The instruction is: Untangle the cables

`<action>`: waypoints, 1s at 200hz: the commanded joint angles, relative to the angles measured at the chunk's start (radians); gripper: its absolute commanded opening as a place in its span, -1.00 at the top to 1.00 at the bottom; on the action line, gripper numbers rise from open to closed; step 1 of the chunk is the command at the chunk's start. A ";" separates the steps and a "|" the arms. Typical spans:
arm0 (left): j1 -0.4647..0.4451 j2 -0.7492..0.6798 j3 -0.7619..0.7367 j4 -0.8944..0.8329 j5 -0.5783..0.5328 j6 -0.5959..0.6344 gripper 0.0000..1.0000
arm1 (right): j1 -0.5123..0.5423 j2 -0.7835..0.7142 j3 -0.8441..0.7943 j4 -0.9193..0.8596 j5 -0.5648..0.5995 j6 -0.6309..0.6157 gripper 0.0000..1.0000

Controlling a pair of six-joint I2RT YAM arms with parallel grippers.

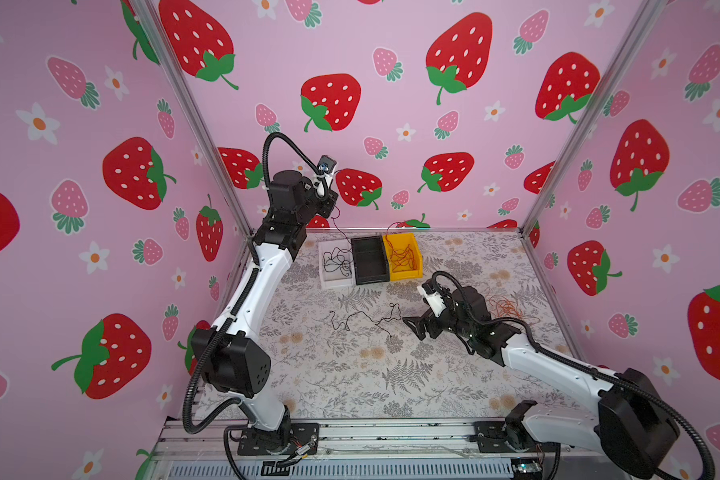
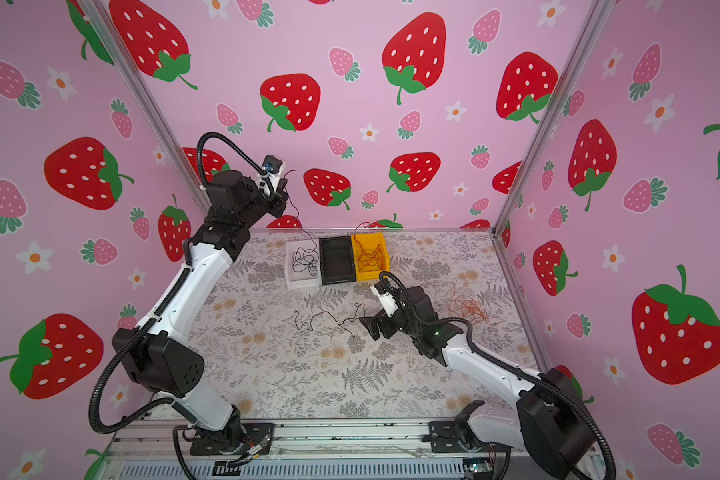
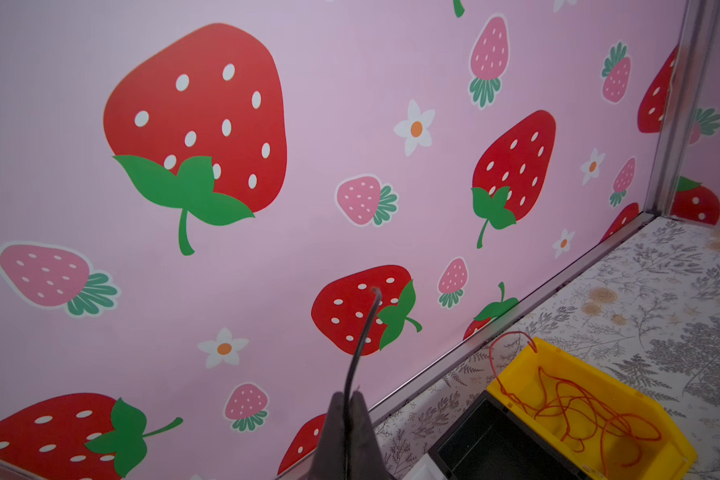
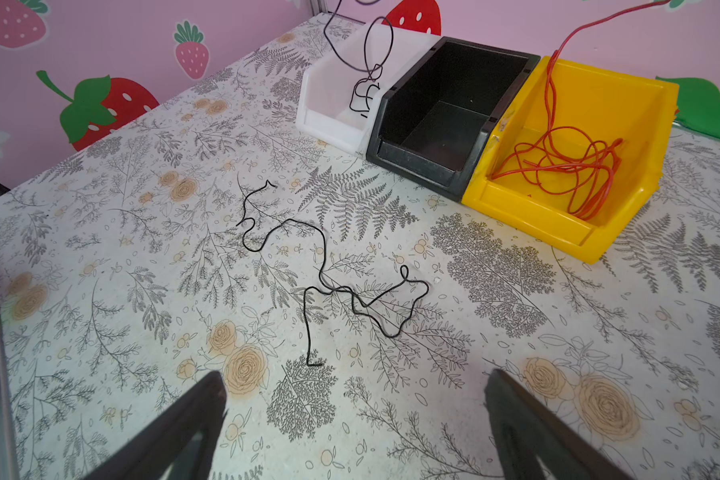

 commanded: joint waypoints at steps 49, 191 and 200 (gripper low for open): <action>0.041 0.015 -0.104 0.118 -0.081 -0.038 1.00 | -0.006 0.007 0.019 -0.017 -0.003 -0.007 -0.99; 0.082 0.078 -0.203 0.163 -0.044 -0.109 1.00 | -0.008 0.046 0.032 -0.020 -0.001 -0.005 -0.99; 0.079 0.085 -0.212 0.162 -0.032 -0.112 1.00 | -0.008 0.048 0.032 -0.021 0.000 -0.005 -0.99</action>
